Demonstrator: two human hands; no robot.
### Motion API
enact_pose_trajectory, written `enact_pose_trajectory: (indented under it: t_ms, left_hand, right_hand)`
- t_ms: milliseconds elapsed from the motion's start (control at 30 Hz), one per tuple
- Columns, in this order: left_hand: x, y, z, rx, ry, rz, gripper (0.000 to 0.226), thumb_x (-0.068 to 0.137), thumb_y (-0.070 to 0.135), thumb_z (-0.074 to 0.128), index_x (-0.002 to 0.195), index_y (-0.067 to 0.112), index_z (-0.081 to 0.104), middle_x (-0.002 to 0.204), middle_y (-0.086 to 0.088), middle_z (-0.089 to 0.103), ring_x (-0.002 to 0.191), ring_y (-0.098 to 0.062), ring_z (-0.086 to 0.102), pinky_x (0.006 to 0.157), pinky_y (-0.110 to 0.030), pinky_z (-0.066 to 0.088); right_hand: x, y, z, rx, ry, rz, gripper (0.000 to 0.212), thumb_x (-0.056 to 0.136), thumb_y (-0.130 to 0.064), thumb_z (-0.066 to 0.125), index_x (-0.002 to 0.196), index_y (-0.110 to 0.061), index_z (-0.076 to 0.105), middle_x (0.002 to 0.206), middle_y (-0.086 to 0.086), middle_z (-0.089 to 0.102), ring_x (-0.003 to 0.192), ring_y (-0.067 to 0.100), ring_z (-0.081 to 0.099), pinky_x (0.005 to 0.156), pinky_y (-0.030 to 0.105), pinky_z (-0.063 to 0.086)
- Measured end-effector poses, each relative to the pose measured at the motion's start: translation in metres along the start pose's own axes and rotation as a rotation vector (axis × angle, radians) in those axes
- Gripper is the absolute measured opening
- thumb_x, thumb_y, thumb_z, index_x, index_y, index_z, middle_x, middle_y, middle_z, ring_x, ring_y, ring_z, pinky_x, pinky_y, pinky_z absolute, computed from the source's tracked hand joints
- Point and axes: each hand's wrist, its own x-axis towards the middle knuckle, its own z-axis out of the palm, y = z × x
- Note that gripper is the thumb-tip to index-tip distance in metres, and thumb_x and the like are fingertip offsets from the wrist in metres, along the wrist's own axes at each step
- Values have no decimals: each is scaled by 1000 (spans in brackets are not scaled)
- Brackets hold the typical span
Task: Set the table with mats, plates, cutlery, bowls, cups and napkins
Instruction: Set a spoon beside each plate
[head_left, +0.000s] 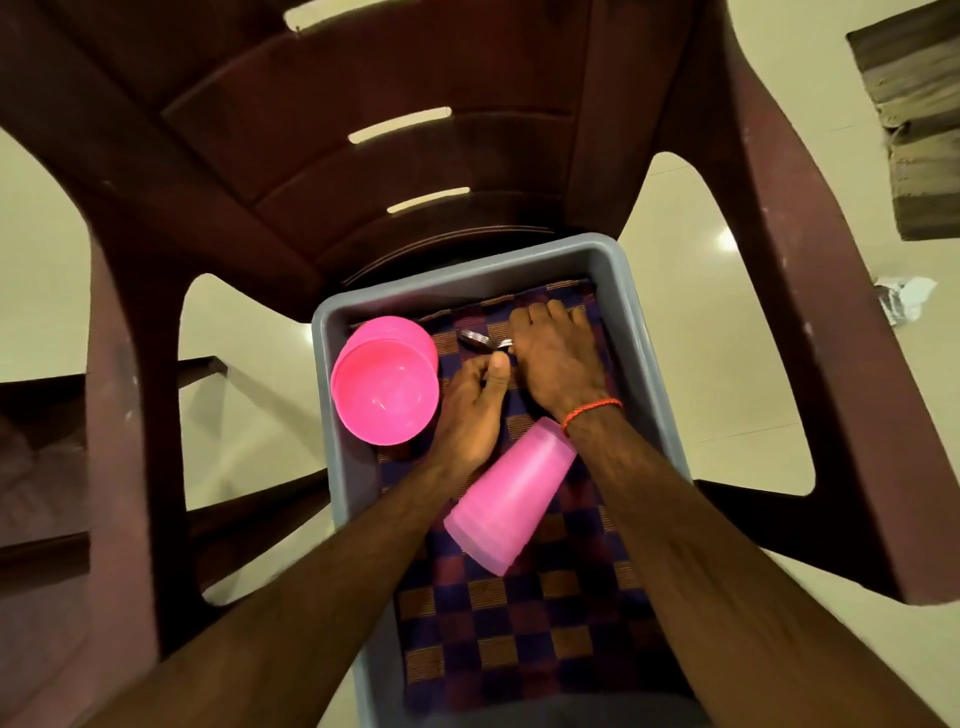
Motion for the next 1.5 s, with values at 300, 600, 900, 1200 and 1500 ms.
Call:
enact_pose_trajectory:
  t_ms: [300,600,900,1200,1500]
  left_hand:
    - [-9,19,-8,-81,-8,-95,66,80,92,25,100,36,54,108,3,66,94,-13,60,85,-39,49]
    - [-70,104,-38,-539,-139,-250,23,108,28,47,107,14,66,96,0,76,86,-15,71,79,-34,56]
    - [-179,184,-57,-701,-427,-192,29,107,17,44,128,7,63,118,-11,73,103,-25,71,76,-36,61]
    - [-257,215,-48,-466,-528,-120,34,105,17,51,132,-1,59,121,-15,71,110,-32,67,103,-55,48]
    - [-335,239,-21,-401,-744,-77,32,97,10,63,126,-2,64,124,-18,70,100,-29,71,78,-45,60]
  right_hand:
    - [-36,-5,-17,525,130,239,12,94,-4,56,100,-14,51,99,7,61,85,24,55,67,36,43]
    - [-126,-43,-95,889,270,322,13,97,-15,62,109,-14,62,100,-3,68,92,14,64,78,30,55]
    - [-230,-77,-203,1036,471,528,8,95,-22,67,100,-16,68,86,-9,69,79,2,64,70,23,54]
    - [-318,-86,-260,1081,441,616,12,96,-26,67,100,-15,71,82,-5,72,72,7,69,65,22,56]
    - [-413,-90,-290,1206,571,789,3,92,-17,71,89,-15,71,78,-3,73,62,4,70,58,16,53]
